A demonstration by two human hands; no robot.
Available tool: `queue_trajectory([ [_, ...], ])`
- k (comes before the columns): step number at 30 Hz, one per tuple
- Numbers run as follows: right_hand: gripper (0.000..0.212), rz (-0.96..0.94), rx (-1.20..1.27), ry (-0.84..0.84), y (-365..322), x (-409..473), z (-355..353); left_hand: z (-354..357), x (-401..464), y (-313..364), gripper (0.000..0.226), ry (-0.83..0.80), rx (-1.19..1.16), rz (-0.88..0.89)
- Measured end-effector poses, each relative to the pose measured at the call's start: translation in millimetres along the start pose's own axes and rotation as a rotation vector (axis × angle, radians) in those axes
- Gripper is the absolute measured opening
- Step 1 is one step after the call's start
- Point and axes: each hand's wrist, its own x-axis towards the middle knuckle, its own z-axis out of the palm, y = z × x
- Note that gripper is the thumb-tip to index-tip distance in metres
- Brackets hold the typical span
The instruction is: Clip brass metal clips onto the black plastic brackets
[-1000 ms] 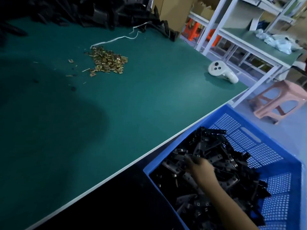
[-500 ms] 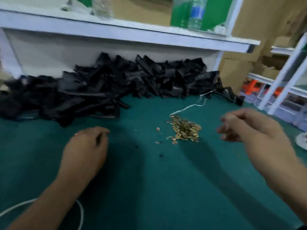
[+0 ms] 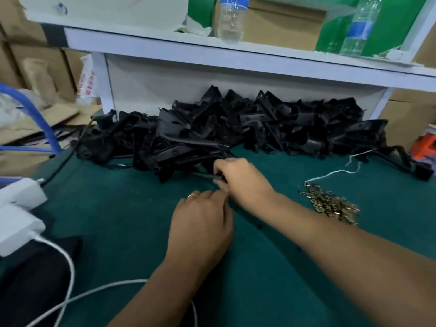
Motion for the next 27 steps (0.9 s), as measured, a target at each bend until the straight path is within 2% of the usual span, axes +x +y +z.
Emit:
queue_trajectory([
  [2, 0.006, -0.120, 0.004, 0.082, -6, -24, -6, -1, -1, 0, 0.018, 0.087, 0.013, -0.025],
  [4, 0.007, -0.146, 0.120, 0.206, -7, -53, -15, -4, -1, 0, 0.029, 0.160, 0.005, -0.122],
  [7, 0.010, -0.134, 0.222, 0.324, -10, -97, -22, -6, -1, 0, 0.053, 0.149, -0.072, -0.242],
  [9, 0.014, -0.160, 0.259, 0.220, -6, -115, -22, -5, 0, -2, 0.065, 0.082, -0.173, -0.252],
  [12, 0.031, -0.202, 0.393, -0.016, 10, -123, -20, -4, 1, -9, 0.049, -0.006, -0.281, -0.289],
  [14, 0.028, -0.199, 0.464, 0.044, 31, -122, -22, -1, 3, -11, 0.036, -0.105, -0.328, -0.327],
  [16, 0.019, -0.083, 0.400, 0.215, 65, -119, -25, 3, 4, -11, 0.047, -0.204, -0.289, -0.318],
  [18, 0.013, 0.188, 0.207, 0.344, 109, -118, -31, 7, 5, -14, 0.072, -0.252, -0.279, -0.287],
  [19, 0.014, 0.347, 0.112, 0.353, 130, -120, -35, 9, 6, -14, 0.080, -0.264, -0.315, -0.281],
  [21, 0.027, 0.584, -0.012, 0.242, 161, -129, -38, 9, 7, -15, 0.088, -0.257, -0.414, -0.291],
  [24, 0.038, 0.668, -0.040, 0.099, 171, -134, -35, 6, 4, -11, 0.086, -0.148, -0.539, -0.253],
  [27, 0.024, 0.627, -0.040, 0.145, 162, -129, -35, 3, 1, -6, 0.080, -0.033, -0.574, -0.185],
])
